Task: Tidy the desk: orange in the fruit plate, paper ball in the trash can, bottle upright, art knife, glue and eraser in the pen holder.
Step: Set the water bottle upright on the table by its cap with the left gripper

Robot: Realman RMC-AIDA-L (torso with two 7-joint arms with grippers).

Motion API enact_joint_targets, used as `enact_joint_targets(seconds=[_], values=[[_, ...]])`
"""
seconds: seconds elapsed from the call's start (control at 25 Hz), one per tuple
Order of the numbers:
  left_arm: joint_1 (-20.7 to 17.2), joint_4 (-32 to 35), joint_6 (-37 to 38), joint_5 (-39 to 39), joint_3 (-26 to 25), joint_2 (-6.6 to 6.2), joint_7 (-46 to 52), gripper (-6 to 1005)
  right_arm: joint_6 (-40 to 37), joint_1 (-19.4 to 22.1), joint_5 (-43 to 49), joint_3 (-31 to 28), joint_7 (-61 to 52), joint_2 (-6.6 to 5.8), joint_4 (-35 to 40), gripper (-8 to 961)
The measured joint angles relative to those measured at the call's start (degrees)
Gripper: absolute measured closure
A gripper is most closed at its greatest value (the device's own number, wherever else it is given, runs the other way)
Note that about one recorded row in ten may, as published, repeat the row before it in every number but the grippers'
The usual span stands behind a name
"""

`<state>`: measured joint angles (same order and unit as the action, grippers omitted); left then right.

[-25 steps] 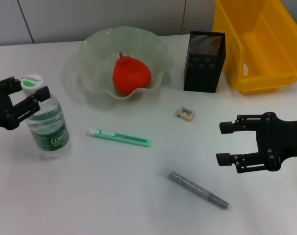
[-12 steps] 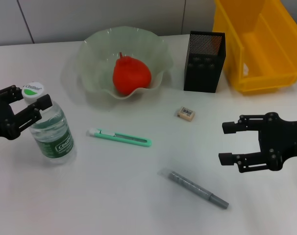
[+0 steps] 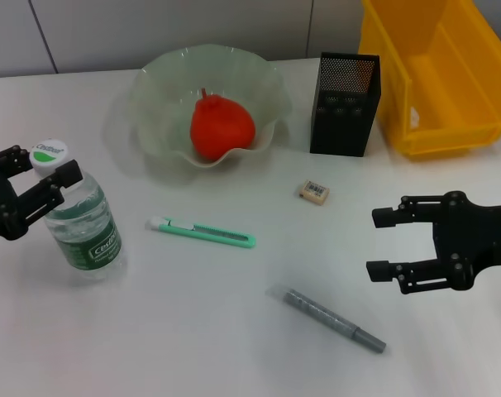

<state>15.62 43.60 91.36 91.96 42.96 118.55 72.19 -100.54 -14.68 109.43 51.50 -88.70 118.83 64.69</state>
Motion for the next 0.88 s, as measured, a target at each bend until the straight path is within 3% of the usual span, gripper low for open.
enact_joint_targets(seconds=[0.88], values=[[0.20, -3.98, -0.22, -0.17, 0.09, -0.08, -2.54, 552, -0.02, -0.45, 0.49, 0.63, -0.45, 0.16, -0.17, 179]])
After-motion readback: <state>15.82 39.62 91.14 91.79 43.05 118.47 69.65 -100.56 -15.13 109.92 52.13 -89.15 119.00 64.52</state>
